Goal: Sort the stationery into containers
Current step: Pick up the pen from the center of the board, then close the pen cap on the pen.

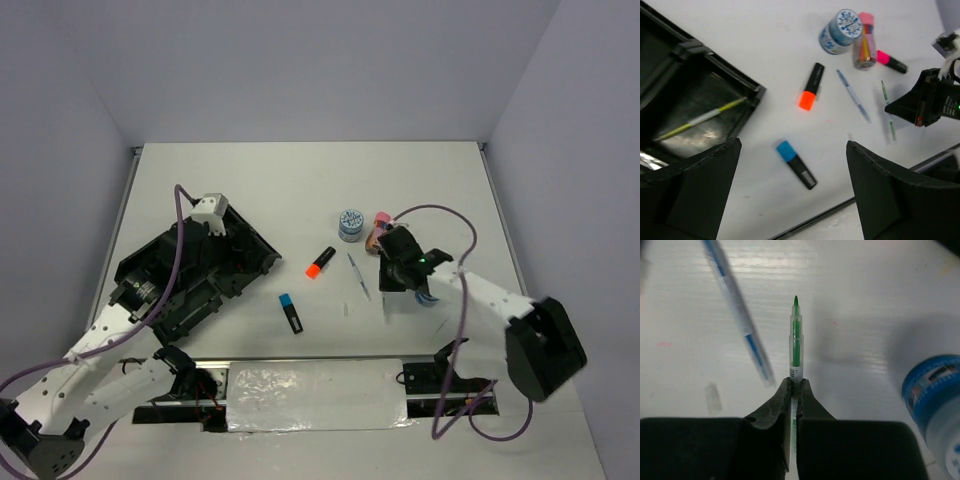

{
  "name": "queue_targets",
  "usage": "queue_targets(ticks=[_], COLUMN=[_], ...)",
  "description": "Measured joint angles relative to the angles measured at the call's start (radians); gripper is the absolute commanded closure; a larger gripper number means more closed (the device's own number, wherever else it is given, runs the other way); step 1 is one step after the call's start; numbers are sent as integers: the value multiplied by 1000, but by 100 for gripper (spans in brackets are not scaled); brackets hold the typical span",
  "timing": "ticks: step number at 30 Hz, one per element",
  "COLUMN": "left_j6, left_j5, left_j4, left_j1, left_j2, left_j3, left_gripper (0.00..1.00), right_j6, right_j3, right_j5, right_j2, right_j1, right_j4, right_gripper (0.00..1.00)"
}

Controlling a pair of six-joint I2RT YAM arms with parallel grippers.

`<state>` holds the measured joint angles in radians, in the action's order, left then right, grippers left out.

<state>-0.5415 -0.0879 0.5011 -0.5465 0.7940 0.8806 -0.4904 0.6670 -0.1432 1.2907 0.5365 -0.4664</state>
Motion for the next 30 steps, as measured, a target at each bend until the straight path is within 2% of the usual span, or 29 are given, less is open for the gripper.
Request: queue_targets(ticks=[2,5,8,11,12,14,15,19,23,25,27,30], left_j6=[-73,-184,-288,-366,-395,-457,-480,-565,-618,-634,-647,-659], left_j5=[-12,-129,-257,-337,-364,-404,-421,-458,-463,-460,-457,-457], left_j4=[-40,-58,-19,-8,-1,16,28,92,118,119,126,129], left_j1=[-47,-229,-412,-507,-533,-567,-581,-618,-638,-642,-643,-643], left_j2=[14,108,327,579,650,753,803,987,1112,1146,1172,1201], left_j3=[-19,-13,97,234,271,324,351,475,558,563,563,563], left_gripper=[1,1,1,1,6,13,21,34,37,37,44,44], right_j6=[-3,-2,2,4,3,-3,-7,-10,-10,-7,-3,2], right_j3=[2,44,121,175,180,180,180,203,225,229,230,230], right_j5=[6,-10,-36,-77,-92,-132,-150,-197,-210,-211,-211,-208], right_j2=[-135,-332,-407,-437,-441,-462,-480,-548,-582,-592,-600,-606], right_j1=[4,4,4,4,4,4,4,3,2,2,2,2], right_j4=[-45,-116,-186,-255,-274,-325,-353,-435,-473,-485,-491,-495], right_gripper=[100,100,100,100,100,100,100,100,100,100,100,100])
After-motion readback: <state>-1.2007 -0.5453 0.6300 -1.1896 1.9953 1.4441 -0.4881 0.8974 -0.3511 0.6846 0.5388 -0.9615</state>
